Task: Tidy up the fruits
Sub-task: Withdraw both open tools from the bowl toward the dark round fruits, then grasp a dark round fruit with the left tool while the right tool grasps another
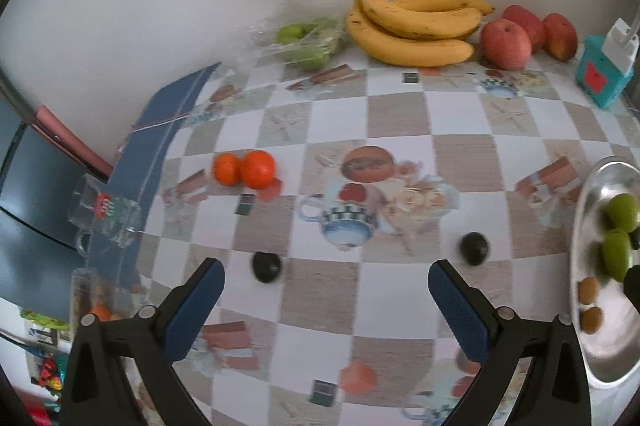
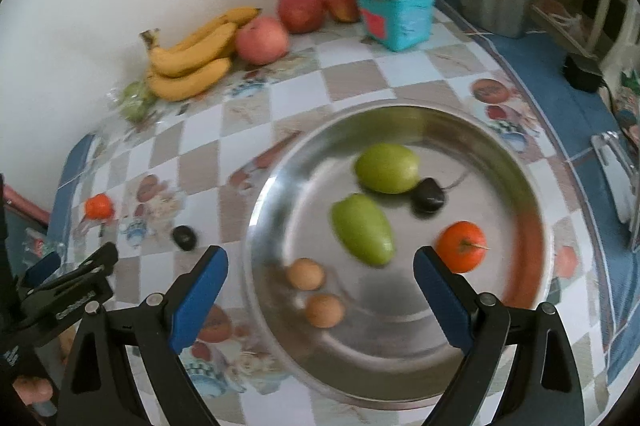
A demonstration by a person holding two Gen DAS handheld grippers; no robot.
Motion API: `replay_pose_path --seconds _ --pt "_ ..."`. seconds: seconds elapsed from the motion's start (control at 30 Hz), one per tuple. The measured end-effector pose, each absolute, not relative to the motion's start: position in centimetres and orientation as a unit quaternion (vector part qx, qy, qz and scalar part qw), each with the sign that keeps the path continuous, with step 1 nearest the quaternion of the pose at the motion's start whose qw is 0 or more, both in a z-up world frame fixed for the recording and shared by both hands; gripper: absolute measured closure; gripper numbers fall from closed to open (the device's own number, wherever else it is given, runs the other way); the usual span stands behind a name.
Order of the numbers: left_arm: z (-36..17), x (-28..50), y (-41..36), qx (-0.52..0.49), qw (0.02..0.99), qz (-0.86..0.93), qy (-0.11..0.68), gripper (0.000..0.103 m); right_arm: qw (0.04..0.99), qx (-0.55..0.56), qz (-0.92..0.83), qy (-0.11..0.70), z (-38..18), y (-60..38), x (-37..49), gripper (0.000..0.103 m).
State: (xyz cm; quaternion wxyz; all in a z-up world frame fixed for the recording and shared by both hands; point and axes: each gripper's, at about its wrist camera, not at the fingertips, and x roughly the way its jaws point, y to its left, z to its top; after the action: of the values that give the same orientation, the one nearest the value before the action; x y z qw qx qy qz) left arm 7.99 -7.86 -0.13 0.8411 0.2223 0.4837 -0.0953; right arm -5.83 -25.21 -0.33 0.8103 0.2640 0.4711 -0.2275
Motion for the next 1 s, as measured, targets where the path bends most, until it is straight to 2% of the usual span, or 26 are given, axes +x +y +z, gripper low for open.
replay_pose_path --seconds 0.23,0.7,1.0 --pt "-0.2 9.5 -4.8 0.22 0.845 -0.055 0.485 0.0 0.822 0.254 -0.193 0.472 -0.2 -23.0 -4.3 0.009" --pt "0.7 12.6 1.5 0.1 0.857 -0.047 0.504 0.0 0.837 0.252 -0.127 0.469 -0.5 -18.9 -0.5 0.009" --pt "-0.6 14.1 2.9 0.064 0.846 -0.06 0.526 0.0 0.844 0.243 -0.114 0.465 -0.6 -17.5 2.4 0.009"
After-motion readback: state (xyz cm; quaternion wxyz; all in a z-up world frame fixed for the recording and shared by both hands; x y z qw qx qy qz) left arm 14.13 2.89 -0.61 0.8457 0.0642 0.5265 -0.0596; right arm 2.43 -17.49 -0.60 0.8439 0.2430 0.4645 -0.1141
